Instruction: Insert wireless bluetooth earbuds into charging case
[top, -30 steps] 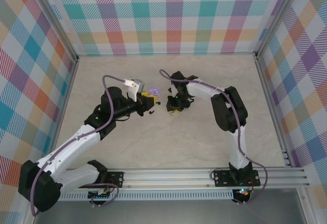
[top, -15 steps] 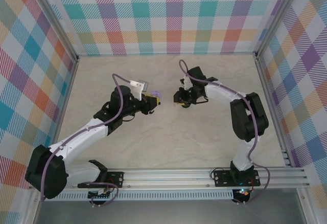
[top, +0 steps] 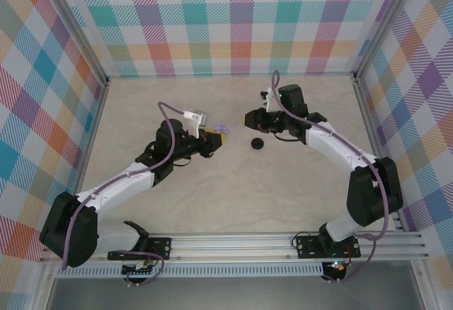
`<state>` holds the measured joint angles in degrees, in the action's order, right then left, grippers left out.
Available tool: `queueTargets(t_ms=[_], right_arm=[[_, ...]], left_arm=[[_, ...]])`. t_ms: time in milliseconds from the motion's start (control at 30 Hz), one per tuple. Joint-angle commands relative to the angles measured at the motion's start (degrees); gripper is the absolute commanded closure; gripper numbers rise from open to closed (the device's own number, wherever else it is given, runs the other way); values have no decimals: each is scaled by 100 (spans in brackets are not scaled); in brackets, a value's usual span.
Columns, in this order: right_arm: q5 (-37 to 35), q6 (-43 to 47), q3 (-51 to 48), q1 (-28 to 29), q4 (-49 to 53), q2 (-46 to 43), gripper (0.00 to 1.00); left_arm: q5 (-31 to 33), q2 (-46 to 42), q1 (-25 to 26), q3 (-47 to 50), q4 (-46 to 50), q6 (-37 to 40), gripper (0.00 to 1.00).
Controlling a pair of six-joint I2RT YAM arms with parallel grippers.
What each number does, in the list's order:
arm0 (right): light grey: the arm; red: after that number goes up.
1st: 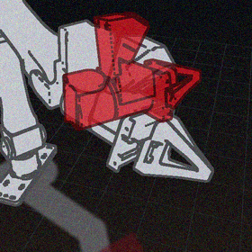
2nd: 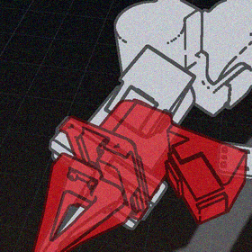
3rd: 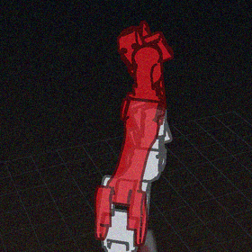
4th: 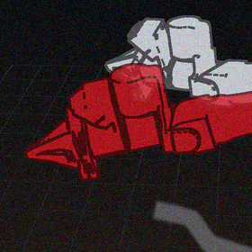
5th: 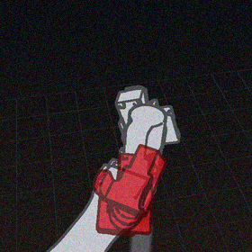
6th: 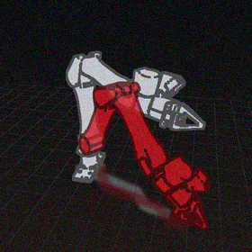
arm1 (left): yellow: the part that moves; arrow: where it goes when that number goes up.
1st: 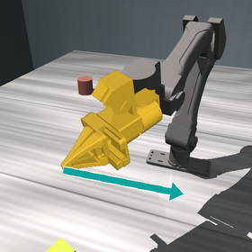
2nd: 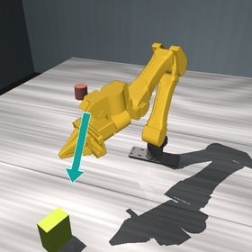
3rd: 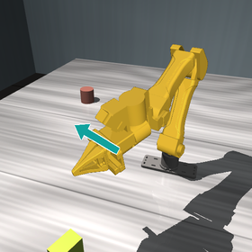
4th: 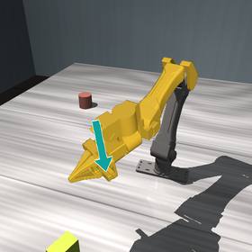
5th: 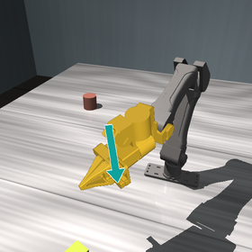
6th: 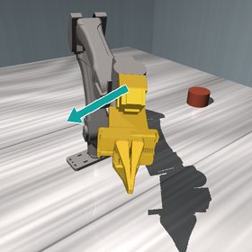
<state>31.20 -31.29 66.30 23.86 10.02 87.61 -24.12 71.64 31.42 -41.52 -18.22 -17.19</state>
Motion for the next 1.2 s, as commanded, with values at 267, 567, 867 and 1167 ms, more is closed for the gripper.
queueTargets(t_ms=[267,567,867,1167], right_arm=[[582,44,-218,44,-823,-1070,75],[606,271,-193,349,-1046,-1474,74],[326,659,46,731,-798,-1378,74],[89,914,155,885,-535,-1287,74]], left_arm=[[-623,-31,92,148,-1194,-42,81],[-853,-100,222,65,-1519,11,80],[-964,-157,364,-99,-1476,23,80],[-1006,-275,391,-129,-1411,31,80]])
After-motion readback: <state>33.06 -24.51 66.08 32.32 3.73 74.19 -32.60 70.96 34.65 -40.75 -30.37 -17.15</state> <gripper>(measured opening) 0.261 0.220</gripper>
